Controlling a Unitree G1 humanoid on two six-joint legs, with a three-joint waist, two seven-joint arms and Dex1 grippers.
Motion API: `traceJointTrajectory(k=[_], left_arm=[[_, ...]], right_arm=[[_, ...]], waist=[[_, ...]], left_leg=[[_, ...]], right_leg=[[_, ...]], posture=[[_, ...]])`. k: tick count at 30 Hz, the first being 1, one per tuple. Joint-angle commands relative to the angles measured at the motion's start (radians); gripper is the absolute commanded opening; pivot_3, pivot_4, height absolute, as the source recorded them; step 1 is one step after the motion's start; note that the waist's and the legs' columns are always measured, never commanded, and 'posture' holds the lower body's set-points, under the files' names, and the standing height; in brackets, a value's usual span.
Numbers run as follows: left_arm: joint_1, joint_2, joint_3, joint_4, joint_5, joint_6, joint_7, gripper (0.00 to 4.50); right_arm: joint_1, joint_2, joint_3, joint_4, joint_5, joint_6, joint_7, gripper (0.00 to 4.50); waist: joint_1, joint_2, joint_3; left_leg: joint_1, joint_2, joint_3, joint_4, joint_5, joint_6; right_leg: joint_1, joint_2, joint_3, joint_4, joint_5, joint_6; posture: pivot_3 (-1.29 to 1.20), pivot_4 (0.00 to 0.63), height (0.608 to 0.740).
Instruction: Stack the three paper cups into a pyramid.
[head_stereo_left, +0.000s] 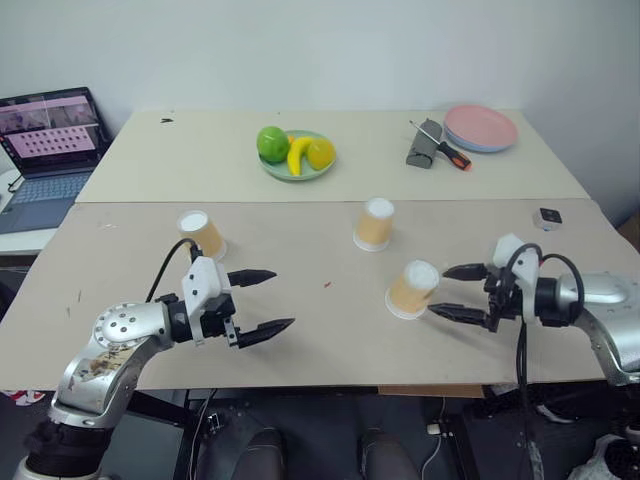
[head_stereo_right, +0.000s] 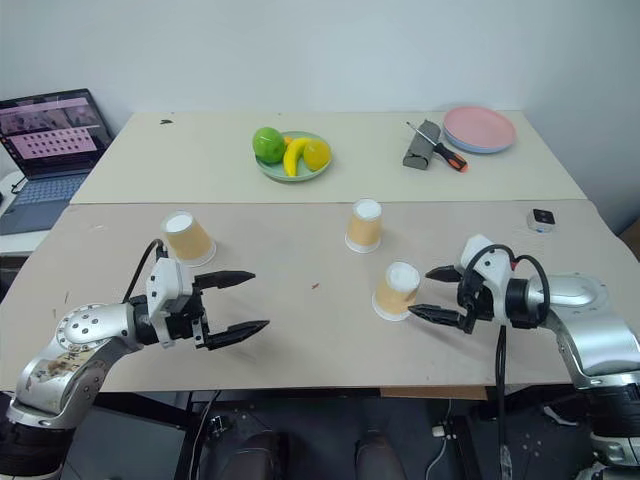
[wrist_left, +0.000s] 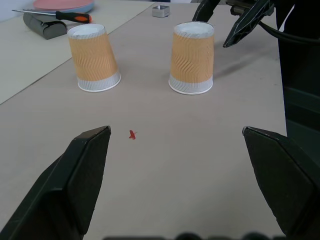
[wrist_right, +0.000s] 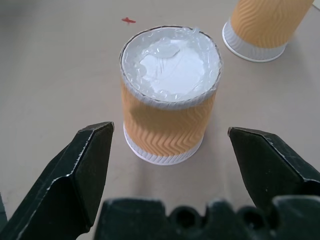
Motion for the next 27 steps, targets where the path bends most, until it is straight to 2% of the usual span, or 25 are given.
traceJointTrajectory(k=[1, 12, 27], left_arm=[[0.001, 0.021, 0.011, -0.034, -0.016, 0.004, -0.031, 4.50], [0.002, 0.030, 0.033, -0.072, -0.042, 0.052, -0.028, 4.50], [-0.005, 0.030, 0.049, -0.082, -0.046, 0.076, -0.002, 4.50]], right_arm=[[-0.031, 0.014, -0.018, -0.033, 0.032, -0.006, 0.013, 4.31], [-0.117, 0.086, 0.029, 0.002, 0.017, -0.004, -0.001, 4.31], [-0.154, 0.107, 0.068, 0.104, -0.038, -0.035, 0.005, 4.31]], waist=[[0.000, 0.000, 0.000], [-0.005, 0.000, 0.000], [-0.004, 0.000, 0.000]], left_leg=[[0.000, 0.000, 0.000, 0.000, 0.000, 0.000], [0.000, 0.000, 0.000, 0.000, 0.000, 0.000], [0.001, 0.000, 0.000, 0.000, 0.000, 0.000]], right_leg=[[0.000, 0.000, 0.000, 0.000, 0.000, 0.000], [0.000, 0.000, 0.000, 0.001, 0.000, 0.000], [0.000, 0.000, 0.000, 0.002, 0.000, 0.000]], posture=[[0.00, 0.150, 0.740], [0.00, 0.150, 0.740], [0.00, 0.150, 0.740]])
